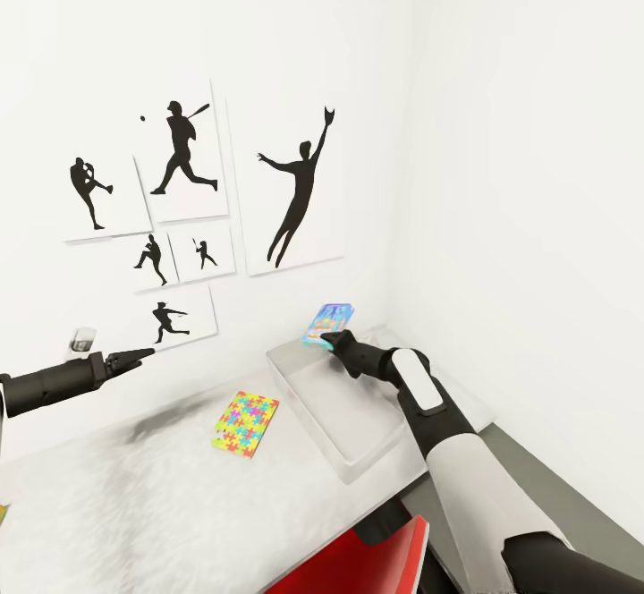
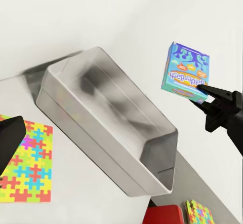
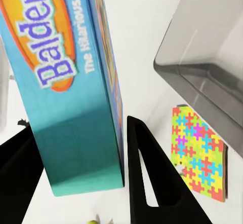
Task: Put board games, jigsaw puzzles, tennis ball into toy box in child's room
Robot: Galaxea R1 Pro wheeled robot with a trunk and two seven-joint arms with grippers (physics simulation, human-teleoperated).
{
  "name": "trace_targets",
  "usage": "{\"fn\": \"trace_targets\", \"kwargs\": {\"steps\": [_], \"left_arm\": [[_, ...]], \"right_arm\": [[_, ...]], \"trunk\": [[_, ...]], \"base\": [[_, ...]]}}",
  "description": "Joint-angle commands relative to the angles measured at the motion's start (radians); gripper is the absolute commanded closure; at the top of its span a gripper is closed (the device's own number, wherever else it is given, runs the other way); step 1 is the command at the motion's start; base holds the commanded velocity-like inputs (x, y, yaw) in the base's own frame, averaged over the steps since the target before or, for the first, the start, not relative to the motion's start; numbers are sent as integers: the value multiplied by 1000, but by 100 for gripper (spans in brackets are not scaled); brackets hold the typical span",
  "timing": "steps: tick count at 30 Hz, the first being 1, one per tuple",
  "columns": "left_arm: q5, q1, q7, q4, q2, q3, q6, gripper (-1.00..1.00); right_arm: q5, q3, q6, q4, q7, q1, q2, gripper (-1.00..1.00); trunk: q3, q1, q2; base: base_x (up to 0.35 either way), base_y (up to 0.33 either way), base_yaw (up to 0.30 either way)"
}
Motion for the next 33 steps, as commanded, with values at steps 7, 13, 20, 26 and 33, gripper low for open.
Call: {"fn": "trace_targets", "kwargs": {"steps": [7,13,20,26,33], "left_arm": [[-9,0,-24,6,4,3,21,-100],[-11,0,-62,50,6,2,22,-100],[-12,0,-121,99,29,-6,23,-100],[-12,0,-135,139,61,-12,23,-100],[-13,0,-147,142,64,-15,23,-100]], "right_arm": [[-19,-42,10,25,-8,-5,0,100],[-20,-50,5,25,-7,1,0,100],[-20,-50,3,25,-6,7,0,100],[-20,-50,-2,25,-7,7,0,100],[-20,-52,-2,25,-8,7,0,100]], "trunk": [[-2,1,-2],[-2,1,-2],[-2,1,-2],[-5,1,-2],[-15,1,-2]], "base": [[0,0,0],[0,0,0],[0,0,0],[0,0,28],[0,0,108]]}}
